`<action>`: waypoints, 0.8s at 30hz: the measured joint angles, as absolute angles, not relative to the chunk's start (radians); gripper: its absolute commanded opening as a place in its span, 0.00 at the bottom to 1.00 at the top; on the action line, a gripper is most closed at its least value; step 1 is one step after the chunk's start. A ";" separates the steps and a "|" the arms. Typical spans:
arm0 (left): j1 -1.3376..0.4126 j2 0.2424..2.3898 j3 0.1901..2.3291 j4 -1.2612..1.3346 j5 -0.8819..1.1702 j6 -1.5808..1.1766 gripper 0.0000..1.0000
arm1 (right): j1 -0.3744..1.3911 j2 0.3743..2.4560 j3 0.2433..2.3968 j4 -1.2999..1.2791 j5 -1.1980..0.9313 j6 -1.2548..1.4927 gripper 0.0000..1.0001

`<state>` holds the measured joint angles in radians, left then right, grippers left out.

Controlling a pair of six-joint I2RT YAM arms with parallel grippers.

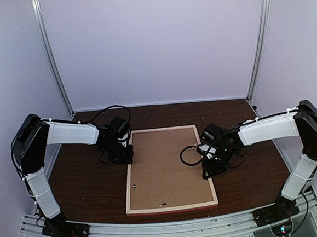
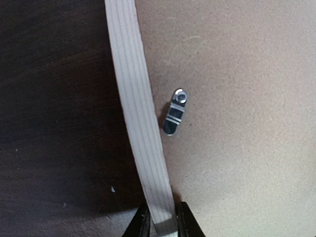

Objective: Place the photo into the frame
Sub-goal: Press the fastener onto the backboard.

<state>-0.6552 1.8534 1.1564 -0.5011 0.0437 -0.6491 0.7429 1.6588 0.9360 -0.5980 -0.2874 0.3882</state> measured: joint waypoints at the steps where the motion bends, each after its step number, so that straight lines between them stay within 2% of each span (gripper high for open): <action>1: -0.655 1.853 1.156 -0.501 0.044 -0.649 0.19 | 0.743 1.659 0.938 -0.601 -0.288 0.389 0.29; 10: -0.655 1.853 1.156 -0.501 0.044 -0.649 0.19 | 0.739 1.666 0.945 -0.611 -0.299 0.369 0.25; 19: -0.655 1.853 1.156 -0.501 0.044 -0.649 0.19 | 0.735 1.668 0.946 -0.613 -0.316 0.337 0.40; 24: -0.655 1.853 1.156 -0.501 0.044 -0.648 0.19 | 0.735 1.667 0.937 -0.595 -0.318 0.283 0.43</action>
<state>-0.6552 1.8534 1.1564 -0.5011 0.0437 -0.6483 0.7345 1.6672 0.9375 -0.5953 -0.3180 0.2832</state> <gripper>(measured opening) 0.196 0.421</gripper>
